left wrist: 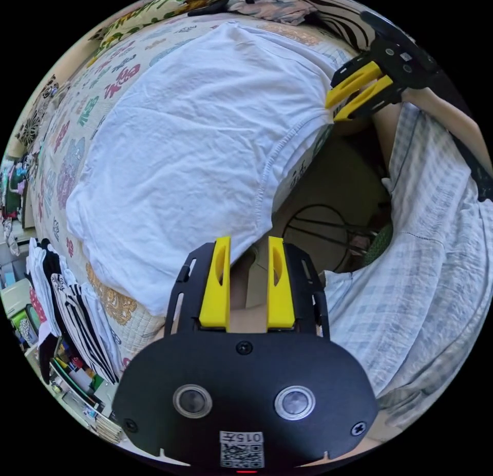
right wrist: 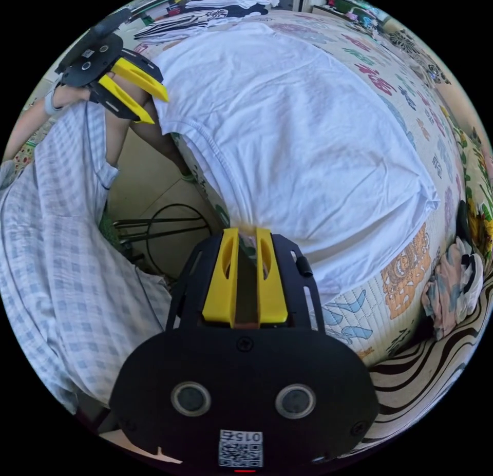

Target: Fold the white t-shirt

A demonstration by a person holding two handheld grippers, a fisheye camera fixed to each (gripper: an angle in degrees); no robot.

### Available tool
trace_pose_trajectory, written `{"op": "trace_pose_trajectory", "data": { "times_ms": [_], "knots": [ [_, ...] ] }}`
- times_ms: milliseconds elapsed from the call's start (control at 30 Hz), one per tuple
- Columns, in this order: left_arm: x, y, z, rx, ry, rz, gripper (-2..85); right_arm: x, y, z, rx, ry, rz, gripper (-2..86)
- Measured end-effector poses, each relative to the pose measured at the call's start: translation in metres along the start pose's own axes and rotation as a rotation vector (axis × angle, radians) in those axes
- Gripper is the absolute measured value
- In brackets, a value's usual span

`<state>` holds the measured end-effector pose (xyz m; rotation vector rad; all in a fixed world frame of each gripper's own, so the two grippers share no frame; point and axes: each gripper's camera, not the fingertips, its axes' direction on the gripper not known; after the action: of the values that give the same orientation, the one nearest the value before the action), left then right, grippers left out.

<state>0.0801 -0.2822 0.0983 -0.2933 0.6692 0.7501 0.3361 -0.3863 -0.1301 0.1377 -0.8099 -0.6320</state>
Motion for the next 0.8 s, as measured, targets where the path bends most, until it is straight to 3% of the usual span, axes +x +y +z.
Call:
{"op": "trace_pose_trajectory", "data": {
  "times_ms": [233, 367, 600, 800],
  "knots": [
    [-0.005, -0.012, 0.017, -0.001, -0.099, -0.015, 3.2, 0.012, 0.005, 0.003, -0.012, -0.008, 0.025, 2.3],
    [-0.019, -0.006, 0.017, 0.018, -0.06, -0.068, 0.8, 0.025, 0.017, -0.013, 0.024, -0.064, 0.053, 0.8],
    [-0.05, 0.033, -0.033, 0.204, -0.045, -0.168, -0.3, 0.06, 0.052, -0.074, 0.213, -0.191, 0.16, 0.4],
    [-0.124, 0.026, -0.097, 0.392, -0.163, -0.181, -0.4, 0.123, 0.038, -0.145, 0.349, -0.115, 0.194, 0.5]
  ]
}}
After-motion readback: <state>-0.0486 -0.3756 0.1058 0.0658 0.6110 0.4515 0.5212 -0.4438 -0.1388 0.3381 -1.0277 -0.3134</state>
